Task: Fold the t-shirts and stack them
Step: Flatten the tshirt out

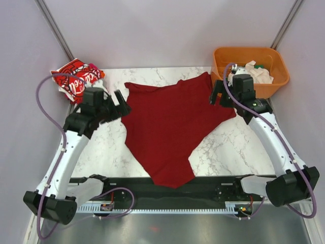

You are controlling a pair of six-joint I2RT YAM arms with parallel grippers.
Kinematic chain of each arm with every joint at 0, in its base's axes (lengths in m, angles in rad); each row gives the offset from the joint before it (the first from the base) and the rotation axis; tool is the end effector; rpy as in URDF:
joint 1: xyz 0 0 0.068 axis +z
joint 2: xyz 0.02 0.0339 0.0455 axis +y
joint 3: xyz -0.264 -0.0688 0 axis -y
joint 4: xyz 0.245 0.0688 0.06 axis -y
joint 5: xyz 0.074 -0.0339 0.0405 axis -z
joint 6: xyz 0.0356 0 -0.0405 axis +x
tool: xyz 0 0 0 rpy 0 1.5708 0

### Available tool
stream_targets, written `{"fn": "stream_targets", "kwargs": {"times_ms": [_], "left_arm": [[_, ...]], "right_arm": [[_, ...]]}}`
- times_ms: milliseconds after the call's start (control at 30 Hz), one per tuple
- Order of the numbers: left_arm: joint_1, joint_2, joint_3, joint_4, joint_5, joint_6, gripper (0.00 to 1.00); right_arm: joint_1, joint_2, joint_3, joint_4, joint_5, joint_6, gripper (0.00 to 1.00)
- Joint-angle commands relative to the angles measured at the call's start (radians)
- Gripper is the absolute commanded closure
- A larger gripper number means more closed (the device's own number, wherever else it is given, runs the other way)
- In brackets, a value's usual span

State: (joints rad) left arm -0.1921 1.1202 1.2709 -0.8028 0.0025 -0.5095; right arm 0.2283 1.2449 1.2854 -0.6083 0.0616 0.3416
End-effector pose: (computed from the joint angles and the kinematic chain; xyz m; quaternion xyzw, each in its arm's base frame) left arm 0.2212 -0.0431 0.3807 -0.1411 0.8852 -0.1534 0.4160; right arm 0.2637 0.0590 0.3746 0.0644 0.8742 0.1092 0.4687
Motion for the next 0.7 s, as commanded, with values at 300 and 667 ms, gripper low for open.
{"fn": "stream_targets", "kwargs": {"times_ms": [300, 667], "left_arm": [[-0.084, 0.358, -0.078, 0.211, -0.064, -0.098, 0.09], [-0.079, 0.872, 0.252, 0.266, -0.052, -0.093, 0.09]], "right_arm": [[0.213, 0.100, -0.141, 0.076, -0.019, 0.068, 0.02], [0.249, 0.149, -0.178, 0.128, -0.048, 0.043, 0.02]]}}
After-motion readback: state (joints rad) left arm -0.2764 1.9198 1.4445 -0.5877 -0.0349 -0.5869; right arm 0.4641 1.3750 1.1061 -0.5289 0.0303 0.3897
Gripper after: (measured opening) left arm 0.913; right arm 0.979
